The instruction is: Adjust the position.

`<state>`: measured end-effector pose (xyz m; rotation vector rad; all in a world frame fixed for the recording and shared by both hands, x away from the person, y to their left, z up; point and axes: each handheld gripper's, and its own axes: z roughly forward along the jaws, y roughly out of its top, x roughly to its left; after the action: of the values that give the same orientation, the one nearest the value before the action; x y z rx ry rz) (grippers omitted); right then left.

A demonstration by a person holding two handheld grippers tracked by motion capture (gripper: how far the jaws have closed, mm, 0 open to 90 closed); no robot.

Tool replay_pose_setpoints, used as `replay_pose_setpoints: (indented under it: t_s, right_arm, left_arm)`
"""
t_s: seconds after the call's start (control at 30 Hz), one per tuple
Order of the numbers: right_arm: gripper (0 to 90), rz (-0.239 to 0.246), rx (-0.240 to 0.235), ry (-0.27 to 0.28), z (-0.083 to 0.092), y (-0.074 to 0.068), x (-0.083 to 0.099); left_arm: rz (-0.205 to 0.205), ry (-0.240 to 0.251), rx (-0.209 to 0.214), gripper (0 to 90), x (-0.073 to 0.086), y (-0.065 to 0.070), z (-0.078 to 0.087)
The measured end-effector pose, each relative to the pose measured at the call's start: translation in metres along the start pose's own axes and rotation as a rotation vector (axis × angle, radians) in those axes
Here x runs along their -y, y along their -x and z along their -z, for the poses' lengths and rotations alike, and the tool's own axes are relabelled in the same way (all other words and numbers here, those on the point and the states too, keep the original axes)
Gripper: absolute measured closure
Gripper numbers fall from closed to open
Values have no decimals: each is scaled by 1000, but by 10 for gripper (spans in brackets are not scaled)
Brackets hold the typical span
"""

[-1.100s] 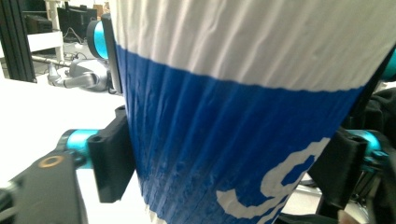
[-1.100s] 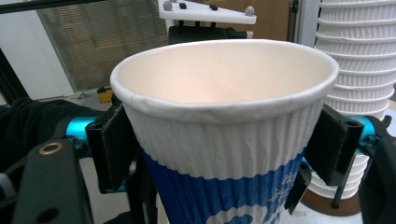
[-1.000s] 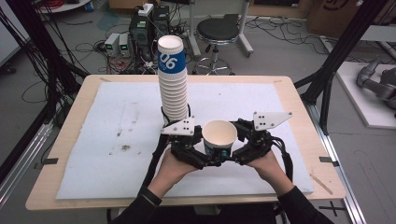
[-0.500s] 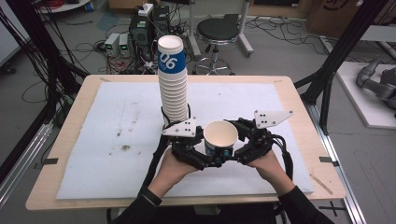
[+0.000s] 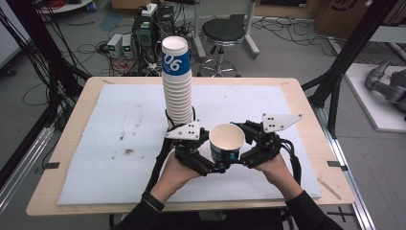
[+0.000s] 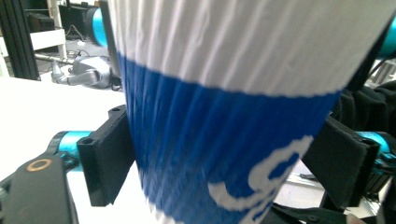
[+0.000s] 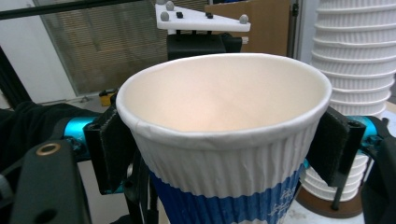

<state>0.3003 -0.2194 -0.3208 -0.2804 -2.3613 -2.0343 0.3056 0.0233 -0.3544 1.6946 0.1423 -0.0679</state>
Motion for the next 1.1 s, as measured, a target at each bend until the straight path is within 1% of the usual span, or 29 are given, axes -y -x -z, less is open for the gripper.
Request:
replay_pose_setpoints:
  t_s: [0.13,0.2,0.3,0.4,0.47,0.5,0.53,0.63,0.67,0.8,0.87,0.9,1.0,1.1]
  right_arm:
    - [205,3,9,6,4,2,0]
    - [205,1,16,9,5,2,0]
    - [205,7,20,9,6,2,0]
    - [205,7,30,0,8,3,0]
    - [205,12,46,-2,12,5,0]
    - [205,12,46,-2,12,5,0]
    - [205,20,61,-4,13,5,1]
    - [205,15,77,-9,17,8,1]
    - [205,21,83,-13,18,8,2]
    - [205,20,103,-13,24,10,2]
    - [205,22,120,-5,28,11,2]
    - [205,23,121,-3,30,11,2]
    - [205,23,141,-2,36,11,4]
    - [205,22,166,-1,44,13,7]
  left_arm:
    - [-5,-3,-15,155,-1,0,4]
    - [-15,-11,-22,155,-1,0,7]
    - [-25,-21,-46,155,-2,0,13]
    - [-29,-17,-62,155,-3,0,20]
    - [-29,-15,-70,155,-3,0,25]
    - [-30,-16,-75,155,-3,0,28]
    - [-32,-14,-78,155,-3,0,31]
    - [-37,-18,-88,155,-1,1,37]
    - [-40,-17,-96,155,-1,2,40]
    - [-54,1,-128,155,-1,2,51]
    - [-69,10,-143,156,-1,2,57]
    - [-74,15,-151,157,-1,2,61]
    - [-72,23,-178,157,1,1,73]
    - [-70,29,-226,157,3,-1,87]
